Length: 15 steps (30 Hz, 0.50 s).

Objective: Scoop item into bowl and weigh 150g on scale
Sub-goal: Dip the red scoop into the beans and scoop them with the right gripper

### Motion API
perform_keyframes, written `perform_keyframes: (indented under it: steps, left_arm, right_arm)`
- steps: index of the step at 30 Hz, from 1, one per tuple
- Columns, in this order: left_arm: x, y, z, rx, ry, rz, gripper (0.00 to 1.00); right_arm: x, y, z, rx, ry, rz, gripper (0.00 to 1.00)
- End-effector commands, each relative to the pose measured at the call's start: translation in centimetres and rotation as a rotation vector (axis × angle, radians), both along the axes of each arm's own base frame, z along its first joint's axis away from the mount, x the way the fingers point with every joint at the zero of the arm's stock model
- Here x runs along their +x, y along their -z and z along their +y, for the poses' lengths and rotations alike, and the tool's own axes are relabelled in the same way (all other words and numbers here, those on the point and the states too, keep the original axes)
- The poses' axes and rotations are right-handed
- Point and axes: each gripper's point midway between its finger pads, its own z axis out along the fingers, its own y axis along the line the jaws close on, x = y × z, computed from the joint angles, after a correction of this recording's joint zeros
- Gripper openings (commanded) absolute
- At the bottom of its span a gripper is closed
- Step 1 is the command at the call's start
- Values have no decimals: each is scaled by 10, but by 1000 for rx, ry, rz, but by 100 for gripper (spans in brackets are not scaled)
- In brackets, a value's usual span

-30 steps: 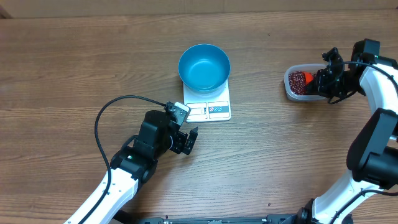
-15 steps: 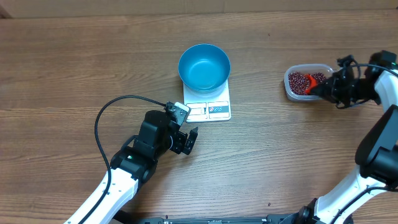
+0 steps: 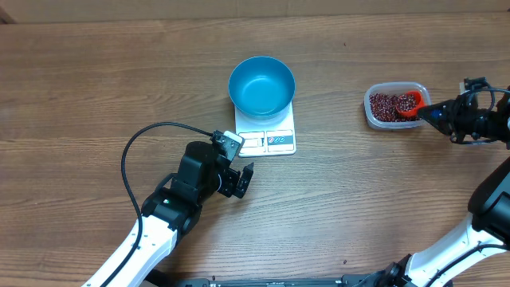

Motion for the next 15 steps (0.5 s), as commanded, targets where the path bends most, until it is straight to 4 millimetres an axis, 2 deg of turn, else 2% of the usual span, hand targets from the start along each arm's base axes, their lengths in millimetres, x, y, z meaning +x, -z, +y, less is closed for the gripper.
perform_keyframes:
  steps: [1, 8, 15]
  left_arm:
    - [0, 3, 2, 6, -11, 6, 99]
    - [0, 3, 2, 6, -11, 6, 99]
    - [0, 3, 2, 6, -11, 6, 99]
  right_arm:
    - [4, -21, 11, 106, -33, -117, 4]
    - [0, -26, 7, 138, -18, -127, 4]
    - [-3, -44, 5, 231, 2, -192, 4]
